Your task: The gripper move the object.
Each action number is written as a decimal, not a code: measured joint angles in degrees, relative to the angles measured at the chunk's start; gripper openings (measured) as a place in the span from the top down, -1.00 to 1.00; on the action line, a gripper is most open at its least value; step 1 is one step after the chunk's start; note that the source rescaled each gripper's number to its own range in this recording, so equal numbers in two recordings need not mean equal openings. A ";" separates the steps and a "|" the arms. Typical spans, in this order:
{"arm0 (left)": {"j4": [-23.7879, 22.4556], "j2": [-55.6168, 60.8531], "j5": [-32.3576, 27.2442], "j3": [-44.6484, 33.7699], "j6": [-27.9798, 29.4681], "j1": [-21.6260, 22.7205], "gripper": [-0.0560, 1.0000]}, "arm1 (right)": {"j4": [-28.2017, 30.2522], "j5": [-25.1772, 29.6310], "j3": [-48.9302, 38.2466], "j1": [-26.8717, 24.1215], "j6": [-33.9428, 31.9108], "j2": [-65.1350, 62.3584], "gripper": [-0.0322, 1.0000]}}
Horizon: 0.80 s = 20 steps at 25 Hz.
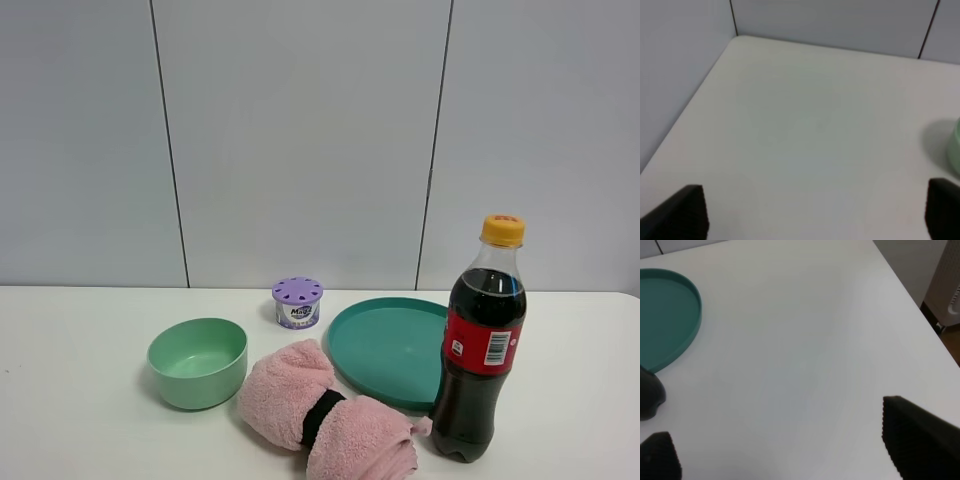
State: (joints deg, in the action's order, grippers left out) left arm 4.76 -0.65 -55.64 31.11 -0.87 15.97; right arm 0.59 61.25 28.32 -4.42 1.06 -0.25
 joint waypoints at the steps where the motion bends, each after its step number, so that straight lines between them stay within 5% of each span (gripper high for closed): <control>1: 0.34 0.58 -0.12 -0.16 -0.07 0.00 -0.33 | 0.00 0.00 0.00 0.00 0.00 0.00 -1.00; 20: 2.79 1.00 -4.29 -1.98 -3.52 -0.82 -0.33 | 0.00 0.00 0.00 0.00 0.00 0.00 -1.00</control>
State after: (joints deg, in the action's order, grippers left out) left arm 7.55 0.35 -59.92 29.13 -4.39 15.15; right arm 0.59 61.25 28.32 -4.42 1.06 -0.25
